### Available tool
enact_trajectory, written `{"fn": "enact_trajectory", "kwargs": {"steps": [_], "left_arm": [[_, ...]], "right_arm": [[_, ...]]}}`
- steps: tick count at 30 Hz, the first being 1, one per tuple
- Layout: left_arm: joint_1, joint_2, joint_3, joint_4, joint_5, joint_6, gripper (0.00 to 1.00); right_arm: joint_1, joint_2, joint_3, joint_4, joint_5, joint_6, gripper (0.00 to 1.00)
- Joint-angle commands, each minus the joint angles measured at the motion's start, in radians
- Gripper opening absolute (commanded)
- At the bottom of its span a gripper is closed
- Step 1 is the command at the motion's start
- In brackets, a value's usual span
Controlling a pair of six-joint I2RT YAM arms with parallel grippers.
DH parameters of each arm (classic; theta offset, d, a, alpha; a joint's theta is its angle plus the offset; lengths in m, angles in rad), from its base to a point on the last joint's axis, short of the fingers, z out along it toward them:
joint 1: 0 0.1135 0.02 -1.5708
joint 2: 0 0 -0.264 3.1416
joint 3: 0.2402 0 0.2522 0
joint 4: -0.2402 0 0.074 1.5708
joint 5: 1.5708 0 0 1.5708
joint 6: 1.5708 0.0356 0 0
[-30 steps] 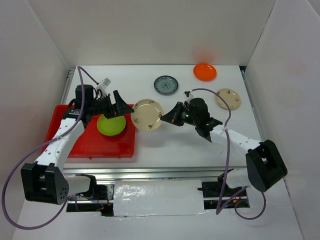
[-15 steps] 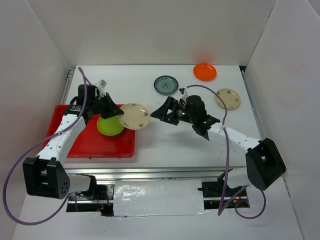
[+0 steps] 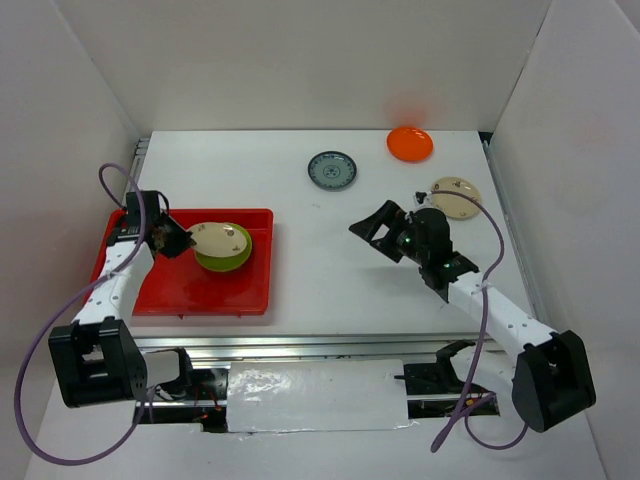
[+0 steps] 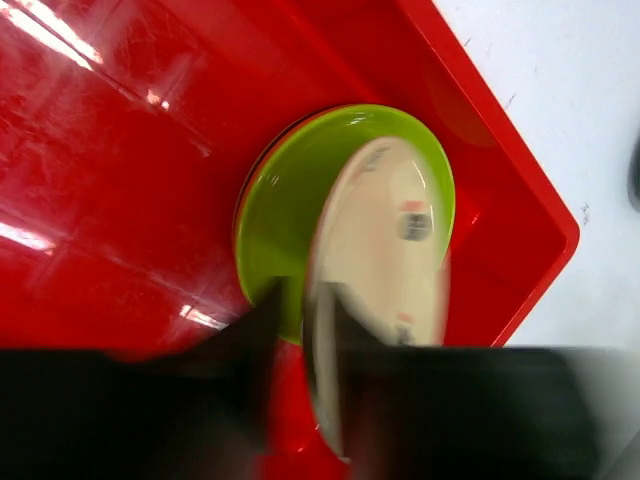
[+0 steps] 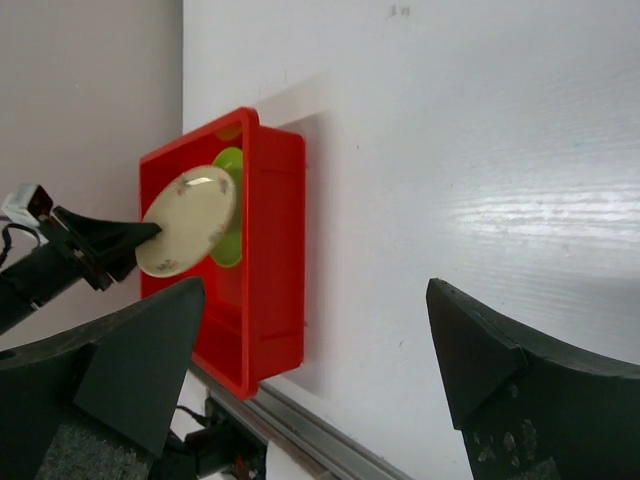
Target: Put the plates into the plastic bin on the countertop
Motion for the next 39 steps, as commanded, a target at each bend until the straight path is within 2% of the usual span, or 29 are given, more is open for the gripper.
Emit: {"fn": "enact_trajectory", "kwargs": {"steps": [1, 2, 3, 7, 10, 14, 15, 18, 22, 23, 25, 27, 33, 36, 39], "left_arm": [[-0.007, 0.024, -0.003, 0.048, 0.008, -0.027, 0.52], [-0.007, 0.018, -0.004, 0.046, -0.003, -0.027, 0.73], [-0.01, 0.009, -0.004, 0.042, -0.009, -0.019, 0.99], [-0.028, -0.057, 0.032, -0.047, -0.025, 0.025, 0.99], [-0.035, -0.084, 0.039, -0.127, -0.086, 0.053, 0.99], [-0.035, -0.178, -0.003, -0.144, -0.048, 0.108, 0.99], [-0.035, -0.201, -0.009, -0.141, -0.014, 0.122, 0.99], [-0.042, -0.276, -0.009, -0.122, 0.056, 0.197, 0.99], [-0.044, -0.299, 0.003, -0.089, 0.277, 0.289, 0.99], [-0.044, -0.304, -0.003, -0.07, 0.314, 0.306, 0.99], [-0.045, -0.322, -0.024, -0.021, 0.374, 0.313, 0.99], [-0.045, -0.341, -0.036, 0.012, 0.434, 0.318, 0.99], [-0.048, -0.358, -0.027, 0.017, 0.475, 0.34, 0.99], [-0.047, -0.353, -0.017, 0.013, 0.476, 0.35, 0.99], [-0.048, -0.347, -0.009, 0.0, 0.471, 0.36, 0.99]], "right_arm": [[-0.039, -0.056, 0.002, -0.039, 0.019, -0.039, 1.0], [-0.068, -0.064, 0.003, -0.056, 0.028, -0.039, 1.0], [-0.085, -0.068, 0.002, -0.063, 0.036, -0.04, 1.0], [-0.194, -0.088, -0.015, -0.129, 0.073, -0.045, 1.0], [-0.298, -0.067, -0.012, -0.191, 0.108, -0.043, 1.0], [-0.478, -0.024, -0.038, -0.194, 0.212, -0.001, 1.0], [-0.557, 0.023, -0.043, -0.177, 0.211, 0.006, 1.0], [-0.639, 0.15, -0.018, -0.101, 0.209, 0.018, 1.0], [-0.737, 0.341, 0.016, 0.085, 0.127, 0.067, 1.0], [-0.746, 0.384, 0.011, 0.196, 0.094, 0.099, 1.0], [-0.76, 0.508, 0.051, 0.257, 0.041, 0.122, 1.0], [-0.777, 0.578, 0.124, 0.216, 0.019, 0.139, 1.0], [-0.815, 0.734, 0.318, 0.092, 0.022, 0.161, 0.98], [-0.828, 0.79, 0.359, 0.078, -0.013, 0.184, 0.91], [-0.826, 0.838, 0.413, 0.047, -0.038, 0.188, 0.79]]}}
